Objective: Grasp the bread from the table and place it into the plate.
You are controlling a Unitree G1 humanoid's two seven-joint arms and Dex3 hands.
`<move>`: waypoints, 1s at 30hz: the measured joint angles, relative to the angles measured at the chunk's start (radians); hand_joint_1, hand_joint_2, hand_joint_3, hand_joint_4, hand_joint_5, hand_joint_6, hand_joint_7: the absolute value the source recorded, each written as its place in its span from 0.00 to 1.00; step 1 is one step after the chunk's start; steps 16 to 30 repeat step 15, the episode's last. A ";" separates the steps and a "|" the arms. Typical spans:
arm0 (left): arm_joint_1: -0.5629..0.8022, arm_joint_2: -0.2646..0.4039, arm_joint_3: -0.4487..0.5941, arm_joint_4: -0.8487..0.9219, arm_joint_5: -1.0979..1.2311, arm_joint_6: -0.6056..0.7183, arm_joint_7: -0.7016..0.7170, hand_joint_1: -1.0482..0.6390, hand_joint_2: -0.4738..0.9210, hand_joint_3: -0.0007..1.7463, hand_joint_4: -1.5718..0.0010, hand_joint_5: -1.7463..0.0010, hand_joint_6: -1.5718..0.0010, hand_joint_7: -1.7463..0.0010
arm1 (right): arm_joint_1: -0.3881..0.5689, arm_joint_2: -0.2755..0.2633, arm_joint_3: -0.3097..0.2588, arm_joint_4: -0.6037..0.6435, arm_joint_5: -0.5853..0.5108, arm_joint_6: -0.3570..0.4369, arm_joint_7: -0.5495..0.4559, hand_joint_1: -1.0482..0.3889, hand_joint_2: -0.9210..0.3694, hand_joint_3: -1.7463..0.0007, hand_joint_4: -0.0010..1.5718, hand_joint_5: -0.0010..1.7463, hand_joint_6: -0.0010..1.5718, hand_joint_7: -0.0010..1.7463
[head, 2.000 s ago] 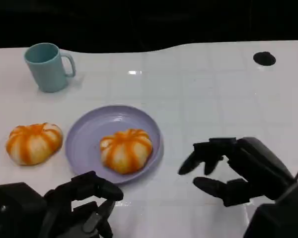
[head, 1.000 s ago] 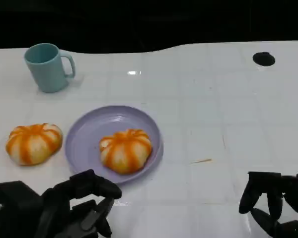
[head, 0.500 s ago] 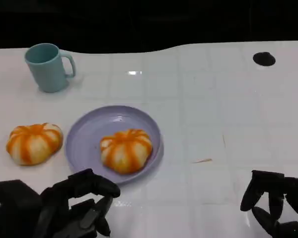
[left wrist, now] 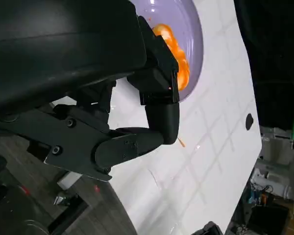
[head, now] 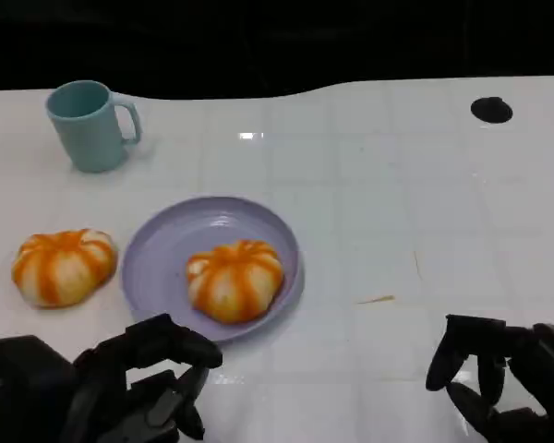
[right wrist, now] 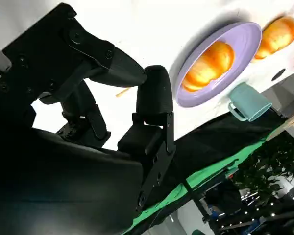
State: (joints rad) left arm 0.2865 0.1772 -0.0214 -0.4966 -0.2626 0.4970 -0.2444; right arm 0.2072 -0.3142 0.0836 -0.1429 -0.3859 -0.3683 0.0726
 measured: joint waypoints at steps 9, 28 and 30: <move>-0.001 0.000 0.000 0.001 -0.001 0.003 0.000 0.46 0.96 0.36 0.60 0.00 0.63 0.23 | -0.001 0.007 0.022 0.000 0.000 0.008 0.000 0.59 0.44 0.31 0.56 1.00 0.55 0.75; 0.000 0.003 0.000 0.007 0.000 -0.001 0.000 0.46 0.96 0.36 0.60 0.00 0.63 0.23 | -0.002 0.007 0.027 0.000 -0.002 0.008 -0.002 0.59 0.45 0.31 0.56 1.00 0.55 0.74; 0.000 0.003 0.000 0.007 0.000 -0.001 0.000 0.46 0.96 0.36 0.60 0.00 0.63 0.23 | -0.002 0.007 0.027 0.000 -0.002 0.008 -0.002 0.59 0.45 0.31 0.56 1.00 0.55 0.74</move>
